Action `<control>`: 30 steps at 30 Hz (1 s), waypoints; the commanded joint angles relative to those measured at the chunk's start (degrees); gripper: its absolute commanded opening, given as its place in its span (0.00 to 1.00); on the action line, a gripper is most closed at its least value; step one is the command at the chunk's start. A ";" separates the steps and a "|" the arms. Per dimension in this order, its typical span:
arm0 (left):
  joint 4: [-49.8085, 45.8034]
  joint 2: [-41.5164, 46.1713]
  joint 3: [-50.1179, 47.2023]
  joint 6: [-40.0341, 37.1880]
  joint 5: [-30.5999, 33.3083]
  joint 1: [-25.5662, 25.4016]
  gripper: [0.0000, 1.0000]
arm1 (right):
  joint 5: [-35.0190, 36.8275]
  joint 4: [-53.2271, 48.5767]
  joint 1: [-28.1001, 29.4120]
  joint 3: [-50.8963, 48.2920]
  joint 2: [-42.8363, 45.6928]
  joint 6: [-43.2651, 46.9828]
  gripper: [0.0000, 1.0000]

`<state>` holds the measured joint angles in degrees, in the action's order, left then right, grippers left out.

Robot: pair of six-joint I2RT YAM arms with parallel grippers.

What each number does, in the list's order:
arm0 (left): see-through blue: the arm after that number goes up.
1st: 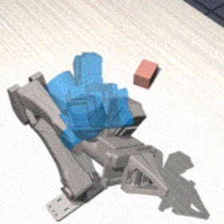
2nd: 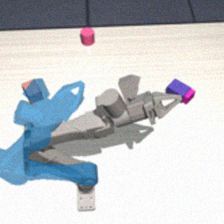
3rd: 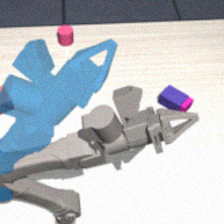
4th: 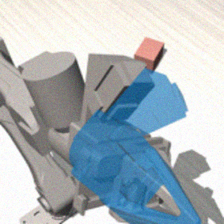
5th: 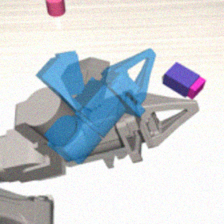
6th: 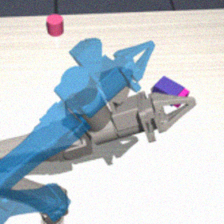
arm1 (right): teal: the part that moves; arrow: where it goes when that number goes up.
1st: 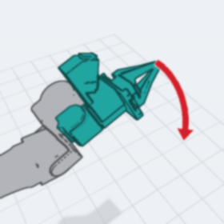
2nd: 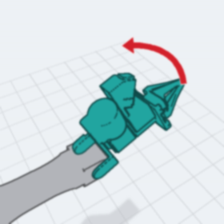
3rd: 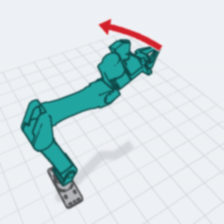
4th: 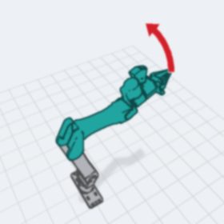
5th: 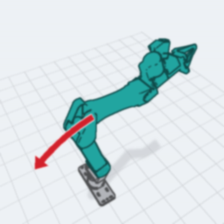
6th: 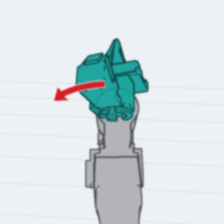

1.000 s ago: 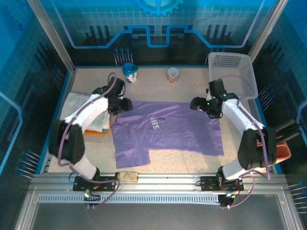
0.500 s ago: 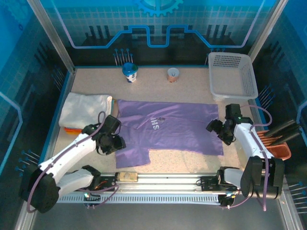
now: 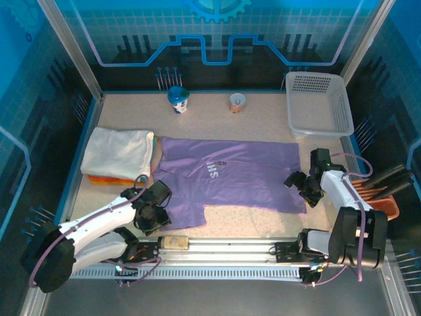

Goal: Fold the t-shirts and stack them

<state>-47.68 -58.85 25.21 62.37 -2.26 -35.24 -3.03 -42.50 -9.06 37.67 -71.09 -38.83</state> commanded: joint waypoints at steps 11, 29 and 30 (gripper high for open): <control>9.42 -6.47 -0.93 1.59 -1.79 -0.77 0.32 | 0.50 1.72 -0.98 -3.65 -1.97 0.52 0.77; 12.10 -6.75 -0.08 3.04 -1.65 -1.98 0.21 | 1.14 -6.28 1.51 -5.69 5.01 -4.09 0.52; 12.16 -6.73 -0.08 3.06 -1.69 -1.99 0.21 | 0.77 -5.56 1.80 -6.14 4.27 -4.44 0.49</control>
<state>-49.54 -63.70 27.00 64.60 -1.13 -36.18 -1.87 -47.03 -8.36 33.10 -65.41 -41.45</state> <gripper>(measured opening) 0.212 0.511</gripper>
